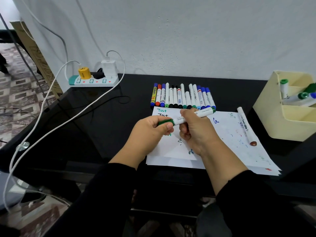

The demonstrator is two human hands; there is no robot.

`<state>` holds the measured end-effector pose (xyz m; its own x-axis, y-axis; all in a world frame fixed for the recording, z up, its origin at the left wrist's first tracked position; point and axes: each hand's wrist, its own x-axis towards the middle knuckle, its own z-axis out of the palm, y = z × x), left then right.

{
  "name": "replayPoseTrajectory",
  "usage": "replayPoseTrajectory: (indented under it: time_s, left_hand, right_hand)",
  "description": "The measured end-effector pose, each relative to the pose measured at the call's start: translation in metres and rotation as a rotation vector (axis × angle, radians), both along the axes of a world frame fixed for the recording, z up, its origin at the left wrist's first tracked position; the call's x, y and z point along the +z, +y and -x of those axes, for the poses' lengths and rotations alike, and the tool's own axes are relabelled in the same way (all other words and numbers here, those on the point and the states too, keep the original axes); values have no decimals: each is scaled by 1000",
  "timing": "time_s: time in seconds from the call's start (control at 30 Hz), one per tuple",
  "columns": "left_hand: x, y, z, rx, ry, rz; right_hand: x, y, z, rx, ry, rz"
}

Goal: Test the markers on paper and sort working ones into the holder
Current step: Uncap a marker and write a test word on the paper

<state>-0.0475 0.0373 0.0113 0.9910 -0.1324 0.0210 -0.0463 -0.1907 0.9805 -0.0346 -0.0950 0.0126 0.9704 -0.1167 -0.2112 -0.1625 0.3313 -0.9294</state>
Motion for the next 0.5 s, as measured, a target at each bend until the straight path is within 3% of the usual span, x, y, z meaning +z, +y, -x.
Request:
replayPoseTrajectory:
  time_s: [0.37, 0.43, 0.5]
  left_hand:
    - [-7, 7, -8, 8, 12, -155]
    - [-15, 11, -11, 63, -47, -338]
    - [-24, 16, -13, 107, -71, -692]
  right_hand:
    - [1, -3, 2, -2, 62, 94]
    - [1, -8, 2, -60, 78, 103]
    - [1, -13, 3, -110, 87, 97]
